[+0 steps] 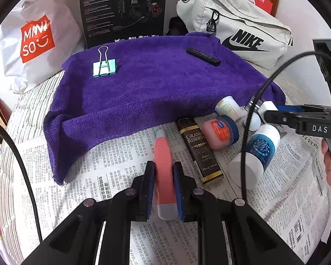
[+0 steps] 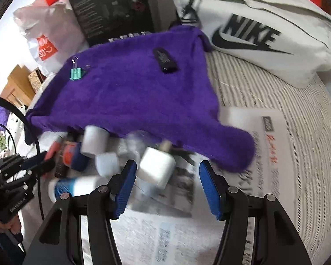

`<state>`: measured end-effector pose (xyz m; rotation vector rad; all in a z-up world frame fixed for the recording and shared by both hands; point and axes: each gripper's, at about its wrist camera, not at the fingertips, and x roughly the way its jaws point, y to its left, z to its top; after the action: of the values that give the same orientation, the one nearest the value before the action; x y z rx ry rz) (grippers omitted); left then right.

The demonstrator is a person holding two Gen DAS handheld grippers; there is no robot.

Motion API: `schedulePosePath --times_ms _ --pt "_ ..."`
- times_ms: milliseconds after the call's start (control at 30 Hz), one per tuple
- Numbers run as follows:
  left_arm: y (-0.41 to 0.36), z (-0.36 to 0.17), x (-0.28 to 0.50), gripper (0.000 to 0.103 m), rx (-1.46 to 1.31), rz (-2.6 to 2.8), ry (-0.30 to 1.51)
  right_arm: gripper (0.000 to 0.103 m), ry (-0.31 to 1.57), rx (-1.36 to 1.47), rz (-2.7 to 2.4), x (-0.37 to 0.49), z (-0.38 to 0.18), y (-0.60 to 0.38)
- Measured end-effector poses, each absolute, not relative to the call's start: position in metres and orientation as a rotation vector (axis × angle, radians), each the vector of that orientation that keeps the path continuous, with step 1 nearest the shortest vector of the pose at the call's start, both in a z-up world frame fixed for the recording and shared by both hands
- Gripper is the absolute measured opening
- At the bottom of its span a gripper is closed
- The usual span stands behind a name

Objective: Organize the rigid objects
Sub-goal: 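Grasp the white charger plug with the right gripper while the left gripper holds the tube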

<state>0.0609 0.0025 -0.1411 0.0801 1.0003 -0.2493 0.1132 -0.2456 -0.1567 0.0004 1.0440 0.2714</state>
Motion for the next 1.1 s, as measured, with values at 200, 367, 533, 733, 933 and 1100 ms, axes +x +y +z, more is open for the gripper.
schedulePosePath --times_ms 200,367,533,733,933,1100 --pt "0.003 -0.141 0.060 0.017 0.078 -0.248 0.997 0.058 1.040 -0.009 0.234 0.111 -0.153 -0.263" --pt "0.003 -0.141 0.060 0.017 0.076 -0.247 0.997 0.053 1.016 -0.045 0.311 0.111 -0.156 -0.249" --pt "0.003 -0.140 0.060 0.017 0.077 -0.246 0.999 0.028 1.002 -0.073 0.355 0.109 -0.160 -0.238" --pt "0.002 -0.141 0.060 0.017 0.077 -0.244 1.000 0.028 1.003 -0.086 0.380 0.106 -0.161 -0.235" --pt "0.002 -0.141 0.061 0.017 0.063 -0.242 0.990 0.030 0.982 -0.085 0.360 0.114 -0.162 -0.230" --pt "0.003 -0.141 0.062 0.017 0.053 -0.246 0.995 0.029 0.974 -0.103 0.358 0.113 -0.163 -0.229"
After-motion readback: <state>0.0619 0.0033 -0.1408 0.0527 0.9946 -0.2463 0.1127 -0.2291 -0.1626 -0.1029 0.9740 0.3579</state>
